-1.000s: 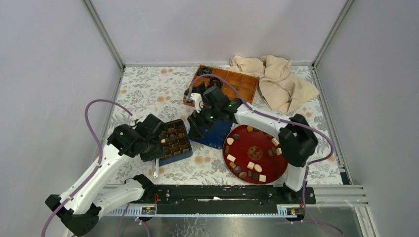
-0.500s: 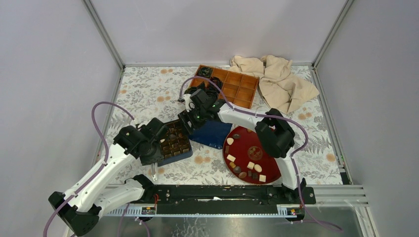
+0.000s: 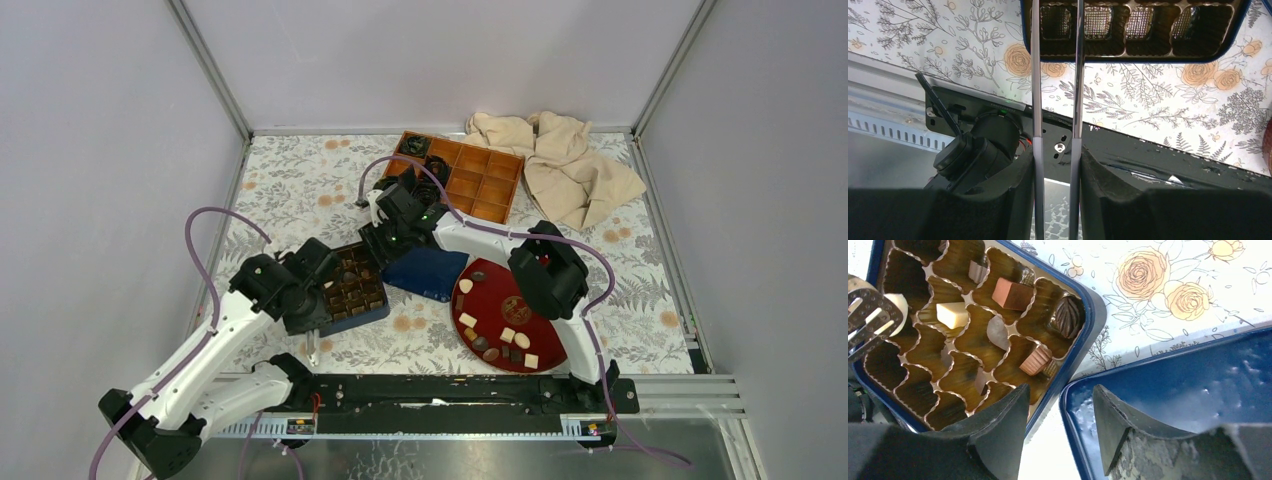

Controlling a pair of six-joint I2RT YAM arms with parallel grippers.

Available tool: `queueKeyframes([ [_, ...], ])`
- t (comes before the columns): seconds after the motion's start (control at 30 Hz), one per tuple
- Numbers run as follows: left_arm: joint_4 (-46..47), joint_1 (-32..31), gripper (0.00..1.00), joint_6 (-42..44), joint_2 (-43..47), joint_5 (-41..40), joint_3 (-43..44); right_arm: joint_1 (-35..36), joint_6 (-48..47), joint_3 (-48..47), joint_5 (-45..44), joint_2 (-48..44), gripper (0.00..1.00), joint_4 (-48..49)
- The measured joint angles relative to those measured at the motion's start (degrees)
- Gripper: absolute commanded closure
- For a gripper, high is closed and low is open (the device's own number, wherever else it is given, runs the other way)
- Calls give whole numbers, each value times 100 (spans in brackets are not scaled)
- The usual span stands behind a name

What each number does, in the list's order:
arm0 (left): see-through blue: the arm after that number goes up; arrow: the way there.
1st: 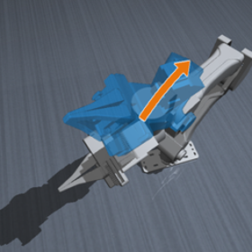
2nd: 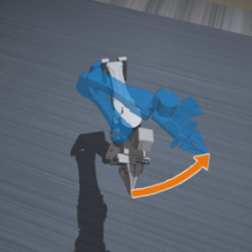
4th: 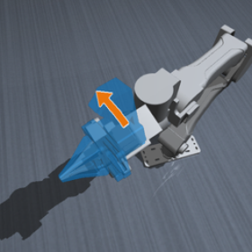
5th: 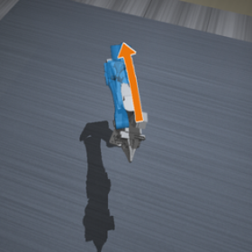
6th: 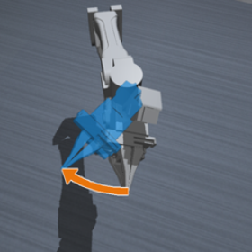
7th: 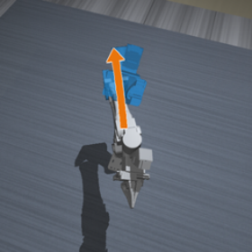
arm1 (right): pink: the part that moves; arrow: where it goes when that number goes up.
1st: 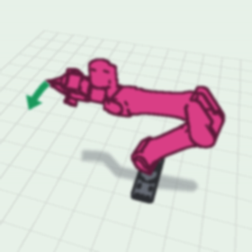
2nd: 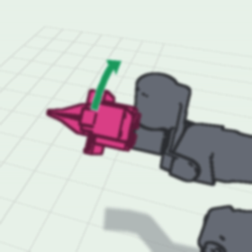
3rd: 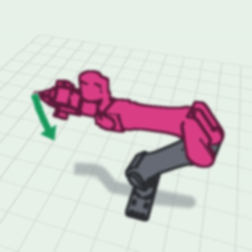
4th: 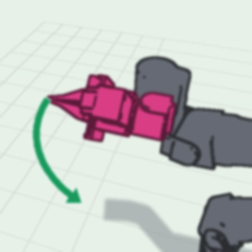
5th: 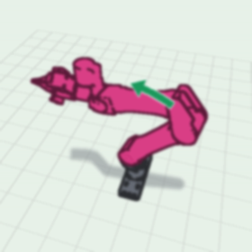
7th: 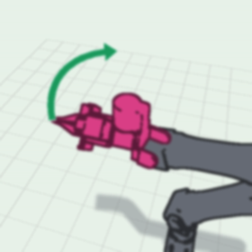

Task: Pack the chocolate
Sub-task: Place the fake chocolate in the packing box.

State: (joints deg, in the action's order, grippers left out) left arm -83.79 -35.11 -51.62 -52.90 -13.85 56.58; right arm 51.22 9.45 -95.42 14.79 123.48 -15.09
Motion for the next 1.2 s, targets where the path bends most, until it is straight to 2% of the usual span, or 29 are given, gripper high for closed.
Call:
queueKeyframes([
  [0.33,-2,4,90,15,227,339,-181,0,-20,0,-210,2,45,-74],
  [0.73,4,4,71,15,68,356,-186,0,-20,0,-214,2,44,-83],
  [1.2,4,7,61,15,48,404,-186,0,-17,0,-199,2,44,-87],
])
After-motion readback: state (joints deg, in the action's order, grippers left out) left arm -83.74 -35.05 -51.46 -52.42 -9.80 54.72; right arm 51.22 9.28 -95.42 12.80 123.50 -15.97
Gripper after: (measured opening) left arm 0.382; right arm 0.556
